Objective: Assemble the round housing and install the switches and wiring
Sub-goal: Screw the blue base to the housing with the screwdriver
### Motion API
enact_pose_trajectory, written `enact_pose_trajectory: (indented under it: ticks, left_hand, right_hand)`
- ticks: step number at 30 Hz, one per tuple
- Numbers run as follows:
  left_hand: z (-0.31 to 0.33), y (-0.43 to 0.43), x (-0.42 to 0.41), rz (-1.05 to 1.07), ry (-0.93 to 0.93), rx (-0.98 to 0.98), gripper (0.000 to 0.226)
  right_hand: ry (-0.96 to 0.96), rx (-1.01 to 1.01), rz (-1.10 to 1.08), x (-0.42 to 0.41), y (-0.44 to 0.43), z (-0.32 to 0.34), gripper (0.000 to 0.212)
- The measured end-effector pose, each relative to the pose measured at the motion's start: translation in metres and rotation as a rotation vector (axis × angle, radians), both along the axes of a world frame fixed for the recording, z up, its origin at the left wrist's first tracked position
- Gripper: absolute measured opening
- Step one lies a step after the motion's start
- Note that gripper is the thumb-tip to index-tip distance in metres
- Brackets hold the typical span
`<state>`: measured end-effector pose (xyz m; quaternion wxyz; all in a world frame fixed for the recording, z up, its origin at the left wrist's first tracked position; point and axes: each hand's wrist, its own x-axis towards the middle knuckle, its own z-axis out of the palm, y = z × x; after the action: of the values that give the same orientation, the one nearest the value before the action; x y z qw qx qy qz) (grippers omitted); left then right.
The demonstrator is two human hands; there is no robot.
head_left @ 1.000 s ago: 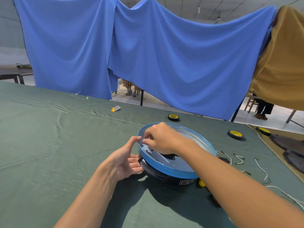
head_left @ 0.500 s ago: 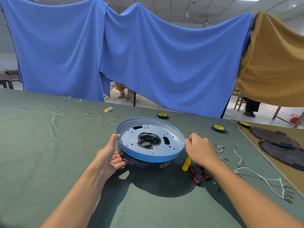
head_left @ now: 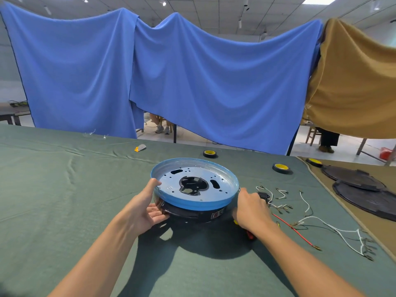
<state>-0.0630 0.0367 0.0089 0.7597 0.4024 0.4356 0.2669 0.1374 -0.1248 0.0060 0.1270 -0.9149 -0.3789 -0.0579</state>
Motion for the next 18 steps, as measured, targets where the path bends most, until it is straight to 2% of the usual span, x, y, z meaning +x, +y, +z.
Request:
enact_pose_trajectory:
  ticks: [3, 5, 7, 12, 15, 18]
  left_hand:
    - [-0.002, -0.002, 0.003, -0.019, -0.010, -0.011, 0.051]
    - [-0.004, -0.002, 0.002, -0.038, -0.029, -0.036, 0.056]
    - [-0.005, 0.001, 0.000, -0.073, -0.046, -0.070, 0.067]
    - [-0.004, 0.010, -0.007, -0.159, -0.078, -0.142, 0.094]
    - [-0.004, 0.015, -0.007, -0.199, -0.047, -0.131, 0.099]
    - [-0.005, 0.019, -0.005, -0.184, -0.041, -0.096, 0.095]
  right_hand:
    - [-0.028, -0.018, 0.019, 0.003, -0.003, 0.001, 0.025]
    - [-0.034, -0.059, 0.018, 0.004, -0.005, -0.002, 0.033]
    - [-0.031, -0.076, 0.004, 0.005, -0.005, -0.007, 0.039]
    - [0.005, -0.072, -0.019, 0.005, 0.001, -0.002, 0.034]
    - [0.017, -0.045, -0.036, 0.008, 0.000, 0.005, 0.027]
    - [0.004, 0.067, -0.078, 0.014, -0.005, 0.017, 0.020]
